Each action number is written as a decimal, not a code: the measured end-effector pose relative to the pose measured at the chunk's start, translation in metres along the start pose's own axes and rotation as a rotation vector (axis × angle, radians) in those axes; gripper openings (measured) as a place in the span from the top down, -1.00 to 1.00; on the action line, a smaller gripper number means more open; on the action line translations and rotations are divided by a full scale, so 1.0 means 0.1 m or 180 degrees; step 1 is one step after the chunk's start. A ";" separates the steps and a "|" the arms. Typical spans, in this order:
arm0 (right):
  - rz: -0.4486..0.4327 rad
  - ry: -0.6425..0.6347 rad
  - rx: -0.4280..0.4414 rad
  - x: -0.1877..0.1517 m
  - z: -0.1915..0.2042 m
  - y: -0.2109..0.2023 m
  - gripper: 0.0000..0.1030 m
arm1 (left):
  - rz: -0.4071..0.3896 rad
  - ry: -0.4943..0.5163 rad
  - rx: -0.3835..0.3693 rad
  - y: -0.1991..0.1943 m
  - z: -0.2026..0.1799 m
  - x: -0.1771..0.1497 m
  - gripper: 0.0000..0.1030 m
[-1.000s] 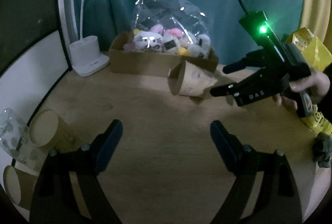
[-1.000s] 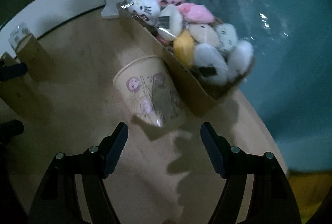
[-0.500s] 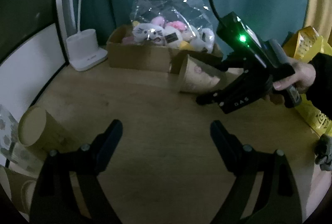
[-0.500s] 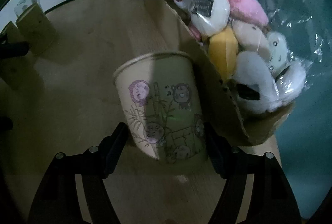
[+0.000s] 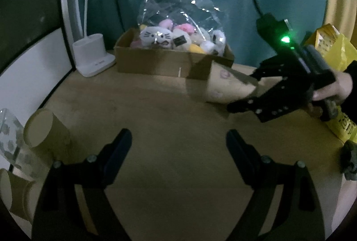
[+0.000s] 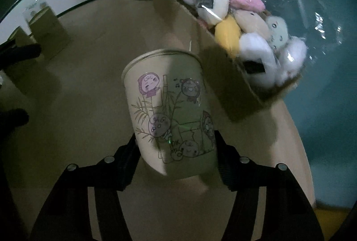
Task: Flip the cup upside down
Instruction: 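Lift the cup with the right gripper and rotate it rim-down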
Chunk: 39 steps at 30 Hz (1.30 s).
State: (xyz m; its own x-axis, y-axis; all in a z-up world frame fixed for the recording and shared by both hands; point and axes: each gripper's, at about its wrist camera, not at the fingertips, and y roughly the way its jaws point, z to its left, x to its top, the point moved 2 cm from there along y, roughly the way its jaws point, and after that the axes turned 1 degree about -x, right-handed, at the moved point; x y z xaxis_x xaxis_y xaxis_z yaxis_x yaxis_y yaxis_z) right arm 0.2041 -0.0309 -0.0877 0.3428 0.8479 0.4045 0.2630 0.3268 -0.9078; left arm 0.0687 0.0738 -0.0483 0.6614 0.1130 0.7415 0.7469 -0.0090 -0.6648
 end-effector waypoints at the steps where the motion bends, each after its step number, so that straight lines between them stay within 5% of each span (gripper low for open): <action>1: 0.0044 0.0002 -0.0007 -0.06 0.01 -0.09 -0.25 | -0.0007 0.0013 -0.0015 -0.03 -0.02 -0.02 -0.70; 10: 0.0502 0.0030 -0.0094 -0.63 0.38 -0.73 -0.25 | -0.0033 0.0193 -0.0273 -0.22 -0.32 -0.23 -0.70; 23: 0.1093 -0.0011 0.0077 -1.31 1.40 -1.08 -0.25 | 0.0040 0.0608 -0.0734 -0.52 -0.84 -0.73 -0.70; 39: 0.1131 0.0146 0.0063 -1.54 1.51 -1.03 -0.24 | -0.0077 0.0611 -0.0923 -0.79 -1.03 -0.78 -0.70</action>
State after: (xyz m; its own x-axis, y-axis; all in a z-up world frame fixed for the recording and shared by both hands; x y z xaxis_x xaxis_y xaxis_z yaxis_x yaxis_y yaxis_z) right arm -0.0121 -0.1321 -0.0729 0.4499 0.8905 0.0674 0.1029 0.0233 -0.9944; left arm -0.0348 -0.0370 -0.0448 0.6234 -0.0721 0.7786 0.7328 -0.2936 -0.6139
